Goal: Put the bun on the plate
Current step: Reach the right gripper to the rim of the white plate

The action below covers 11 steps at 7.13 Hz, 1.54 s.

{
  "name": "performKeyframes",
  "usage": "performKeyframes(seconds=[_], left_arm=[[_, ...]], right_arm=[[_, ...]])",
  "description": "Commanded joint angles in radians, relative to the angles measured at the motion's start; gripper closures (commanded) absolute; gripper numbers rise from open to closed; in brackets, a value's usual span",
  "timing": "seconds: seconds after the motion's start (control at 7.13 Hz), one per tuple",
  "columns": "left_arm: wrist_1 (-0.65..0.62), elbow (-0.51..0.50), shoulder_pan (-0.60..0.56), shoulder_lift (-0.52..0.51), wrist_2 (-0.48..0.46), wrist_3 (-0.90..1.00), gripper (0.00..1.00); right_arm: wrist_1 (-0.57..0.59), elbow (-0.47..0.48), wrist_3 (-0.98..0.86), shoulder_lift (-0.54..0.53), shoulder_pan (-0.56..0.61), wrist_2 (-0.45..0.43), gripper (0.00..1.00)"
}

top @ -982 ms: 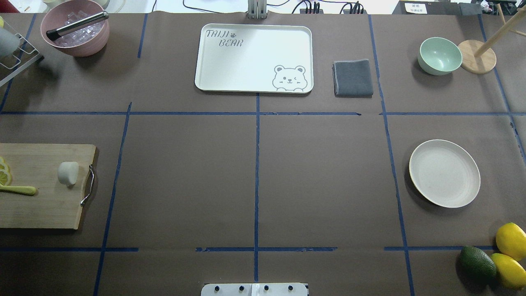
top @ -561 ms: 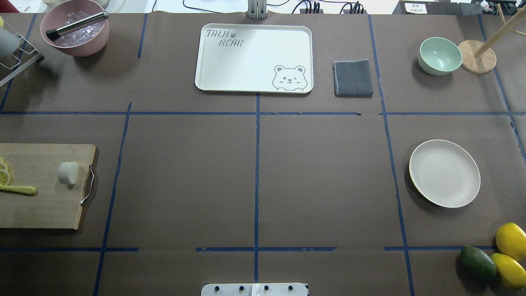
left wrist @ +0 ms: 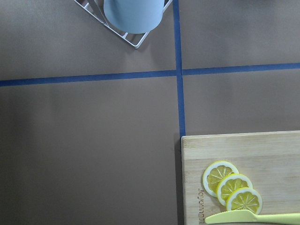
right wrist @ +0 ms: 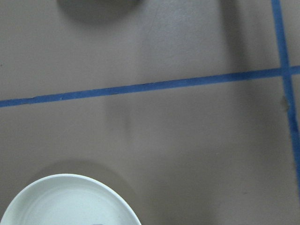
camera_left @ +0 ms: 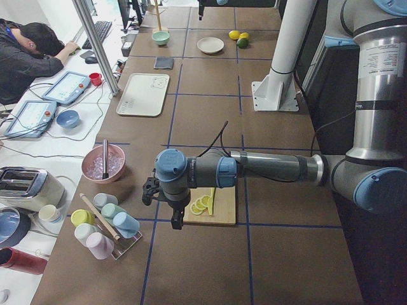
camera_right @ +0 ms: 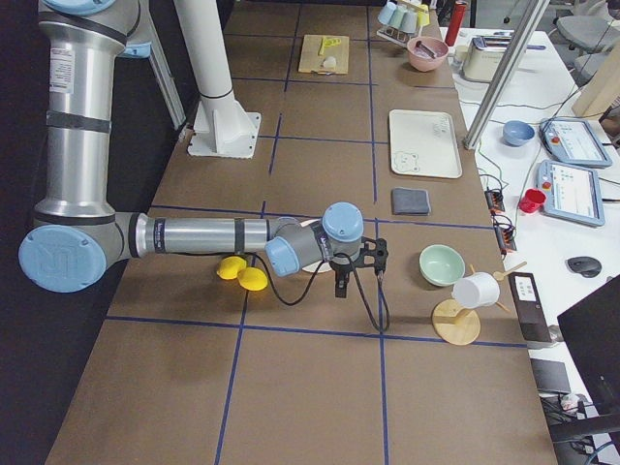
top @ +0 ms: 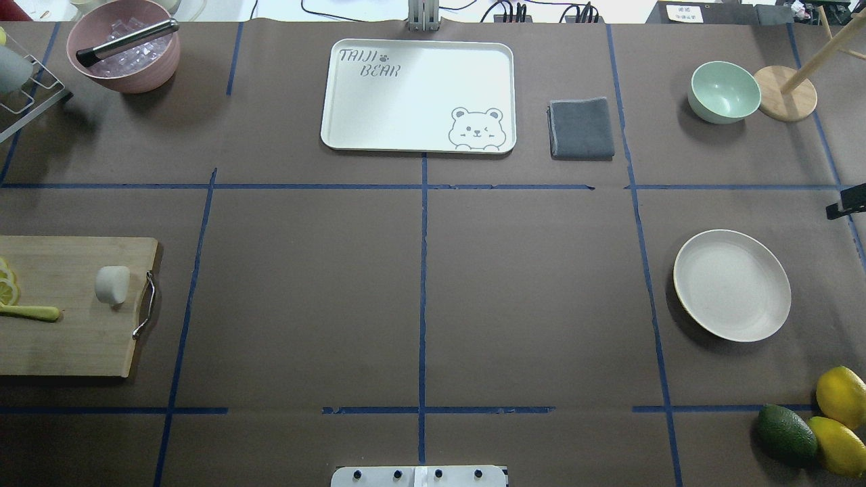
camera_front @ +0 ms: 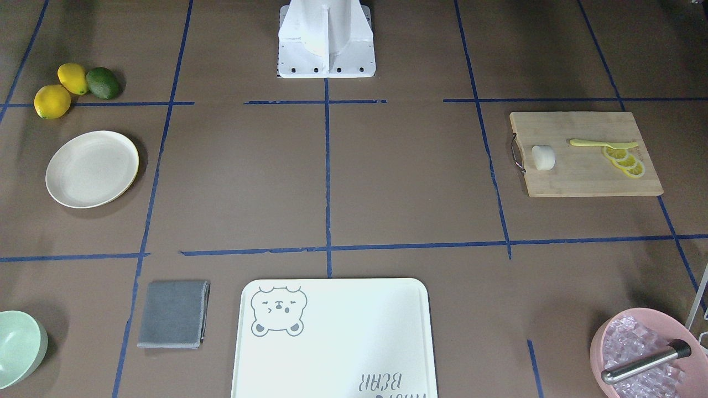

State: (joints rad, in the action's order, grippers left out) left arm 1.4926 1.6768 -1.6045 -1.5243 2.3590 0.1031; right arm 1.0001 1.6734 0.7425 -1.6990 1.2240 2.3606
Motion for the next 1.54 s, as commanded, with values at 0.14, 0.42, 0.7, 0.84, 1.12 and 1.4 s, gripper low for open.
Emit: performKeyframes(seconds=[0.14, 0.42, 0.7, 0.84, 1.12, 1.4], left_arm=[[0.0, 0.001, 0.0, 0.0, -0.001, 0.0, 0.0], [0.0, 0.001, 0.0, 0.0, 0.0, 0.0, 0.0], [0.0, 0.001, 0.0, -0.002, -0.001, 0.001, 0.0], [0.0, 0.001, 0.0, -0.002, -0.001, 0.001, 0.0], [0.003, 0.004, 0.0, -0.002, -0.001, 0.0, 0.0], [0.003, 0.003, 0.0, -0.002, -0.001, 0.003, 0.0]], right_arm=[[-0.195, -0.001, 0.245, -0.066, -0.197, -0.13, 0.0], [-0.195, -0.007, 0.247, -0.093, -0.271, -0.159, 0.01], [-0.195, -0.024, 0.247, -0.097, -0.279, -0.161, 0.03], [-0.195, -0.04, 0.247, -0.097, -0.281, -0.162, 0.05], [-0.195, -0.04, 0.25, -0.093, -0.281, -0.169, 0.26], [-0.195, -0.031, 0.25, -0.091, -0.279, -0.165, 0.8]])
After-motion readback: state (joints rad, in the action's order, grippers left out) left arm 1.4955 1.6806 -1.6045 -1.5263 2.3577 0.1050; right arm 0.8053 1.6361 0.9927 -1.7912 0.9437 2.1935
